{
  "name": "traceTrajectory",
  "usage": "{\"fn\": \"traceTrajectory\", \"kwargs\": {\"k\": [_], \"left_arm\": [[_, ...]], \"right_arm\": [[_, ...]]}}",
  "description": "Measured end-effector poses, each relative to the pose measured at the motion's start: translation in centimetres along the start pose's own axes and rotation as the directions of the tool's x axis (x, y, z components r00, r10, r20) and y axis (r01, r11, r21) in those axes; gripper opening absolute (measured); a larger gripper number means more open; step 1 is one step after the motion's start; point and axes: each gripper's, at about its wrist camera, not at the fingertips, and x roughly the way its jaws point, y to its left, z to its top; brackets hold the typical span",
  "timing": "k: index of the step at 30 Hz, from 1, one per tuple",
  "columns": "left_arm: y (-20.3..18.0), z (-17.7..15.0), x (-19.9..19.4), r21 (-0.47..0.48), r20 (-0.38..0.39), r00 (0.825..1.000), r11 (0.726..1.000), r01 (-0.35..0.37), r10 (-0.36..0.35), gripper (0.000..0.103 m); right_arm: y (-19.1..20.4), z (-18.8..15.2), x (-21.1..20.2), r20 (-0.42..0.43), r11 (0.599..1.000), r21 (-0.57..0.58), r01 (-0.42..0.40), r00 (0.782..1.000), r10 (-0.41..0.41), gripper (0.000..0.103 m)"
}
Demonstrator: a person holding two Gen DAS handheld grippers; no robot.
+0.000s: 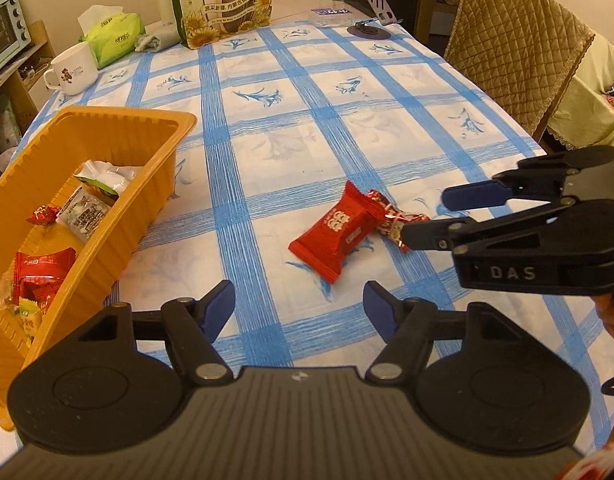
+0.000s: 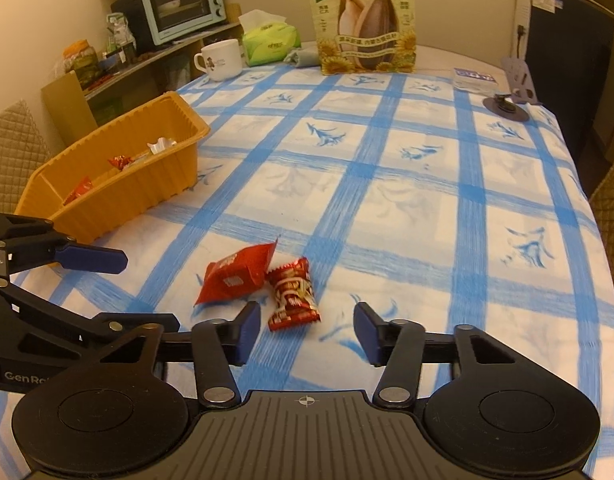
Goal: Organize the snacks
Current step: 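Grasp the red packet with left gripper while right gripper grasps the red candy, then lift and carry both held red snacks over the orange tray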
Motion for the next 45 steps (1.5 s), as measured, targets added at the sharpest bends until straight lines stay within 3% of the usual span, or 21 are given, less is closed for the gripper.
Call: {"fn": "traceTrajectory", "kwargs": {"k": [8, 14, 25, 31, 37, 39, 45], "left_arm": [[0.9, 0.6, 0.9, 0.006, -0.008, 1.0, 1.0, 0.003, -0.003, 0.067], [0.8, 1.3, 1.5, 0.026, -0.004, 1.0, 0.999, 0.019, -0.019, 0.064], [-0.5, 2.8, 3.4, 0.092, -0.006, 0.998, 0.993, 0.069, -0.069, 0.061], [-0.4, 4.0, 4.9, 0.083, -0.016, 0.996, 0.993, 0.089, -0.088, 0.058], [-0.6, 4.7, 5.8, 0.075, -0.026, 0.993, 0.99, 0.119, -0.118, 0.039], [-0.7, 4.7, 6.0, 0.07, -0.034, 0.991, 0.989, 0.13, -0.128, 0.027], [-0.8, 4.4, 5.9, 0.053, -0.036, 0.991, 0.99, 0.13, -0.128, 0.024]], "right_arm": [[0.2, 0.6, 2.3, -0.02, 0.999, -0.043, 0.011, 1.0, -0.012, 0.039], [0.0, 0.8, 2.9, -0.021, 0.999, -0.053, 0.012, 1.0, -0.013, 0.025], [-3.1, 0.3, 1.8, -0.025, 0.996, 0.042, 0.076, 0.997, -0.075, 0.025], [-4.4, -0.5, 0.7, -0.026, 0.991, 0.093, 0.096, 0.995, -0.094, 0.025], [-4.5, -0.8, 0.5, -0.023, 0.989, 0.105, 0.107, 0.994, -0.105, 0.025], [-4.4, -0.7, 0.6, -0.023, 0.988, 0.109, 0.111, 0.994, -0.109, 0.025], [-3.9, -0.5, 1.0, -0.023, 0.989, 0.078, 0.129, 0.992, -0.128, 0.027]]}}
